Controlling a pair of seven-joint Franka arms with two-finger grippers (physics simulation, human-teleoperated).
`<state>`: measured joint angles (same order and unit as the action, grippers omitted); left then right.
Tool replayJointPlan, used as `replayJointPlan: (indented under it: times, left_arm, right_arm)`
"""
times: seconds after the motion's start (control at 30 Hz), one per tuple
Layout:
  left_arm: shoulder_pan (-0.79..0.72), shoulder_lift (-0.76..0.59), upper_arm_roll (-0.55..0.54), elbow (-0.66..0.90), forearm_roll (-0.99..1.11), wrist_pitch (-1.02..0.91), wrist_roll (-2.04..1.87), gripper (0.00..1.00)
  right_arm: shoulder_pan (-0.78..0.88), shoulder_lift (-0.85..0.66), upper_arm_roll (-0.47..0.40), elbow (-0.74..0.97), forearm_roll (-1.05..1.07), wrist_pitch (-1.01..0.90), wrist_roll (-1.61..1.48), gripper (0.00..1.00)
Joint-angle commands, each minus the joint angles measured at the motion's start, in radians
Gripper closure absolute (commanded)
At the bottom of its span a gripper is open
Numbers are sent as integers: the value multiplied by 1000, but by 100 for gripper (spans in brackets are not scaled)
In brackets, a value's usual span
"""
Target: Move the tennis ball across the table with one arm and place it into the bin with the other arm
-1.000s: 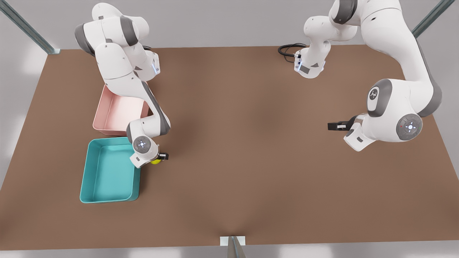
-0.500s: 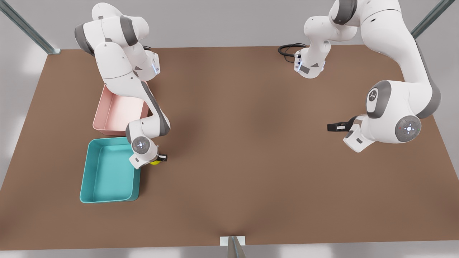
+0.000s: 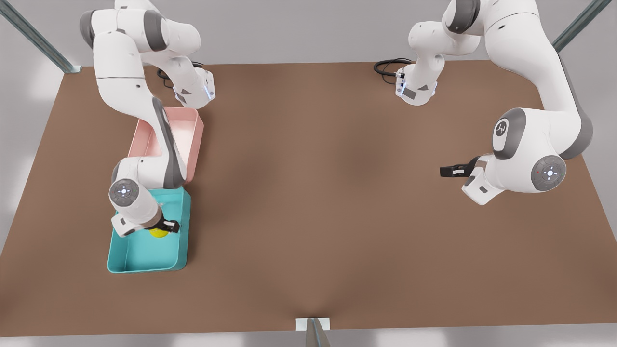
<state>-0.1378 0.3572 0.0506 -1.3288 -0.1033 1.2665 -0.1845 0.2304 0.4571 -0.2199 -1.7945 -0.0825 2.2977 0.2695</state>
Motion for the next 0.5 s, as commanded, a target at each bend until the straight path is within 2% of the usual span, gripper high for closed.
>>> replayJointPlan:
  times: [0.0, 0.03, 0.07, 0.23, 0.27, 0.3, 0.33, 0.37, 0.4, 0.43, 0.47]
  left_arm:
    - [0, -1, 0, 0, 0, -1, -7, 0]
    - [0, -1, 0, 0, 0, -1, -7, 0]
    - [0, 0, 0, 0, 0, 1, -7, 0]
    - [0, -1, 0, 0, 0, -2, -9, 0]
    - [0, -1, 0, 0, 0, -2, -9, 0]
    - [0, -1, 0, 0, 0, -1, -9, 0]
    - [0, -1, 0, 0, 0, -1, -9, 0]
    - [0, -1, 0, 0, 0, -2, -9, 0]
    - [0, -1, 0, 0, 0, -1, -9, 0]
    - [0, -1, 0, 0, 0, -1, -9, 0]
    - [0, -1, 0, 0, 0, -1, -9, 0]
  right_arm:
    - [-9, 5, -30, 1, -10, -47, -411, 38]
    - [-13, 17, -38, 1, -8, -47, -411, 34]
    - [-14, 31, -38, 0, 0, -47, -400, 0]
    - [-13, 26, -36, 21, 69, -99, -394, 0]
    - [-13, 17, -32, 95, 72, -246, -363, 0]
    - [-13, 12, -24, 225, 69, -510, -263, 0]
    - [-14, 12, -19, 328, 63, -673, -256, 0]
    - [-17, -24, -18, 406, 55, -787, -254, 0]
    - [-40, -99, 19, 405, 56, -834, -253, 0]
    - [-94, -181, 102, 399, 59, -885, -228, 0]
    - [-106, -227, 114, 396, 66, -929, -202, 0]
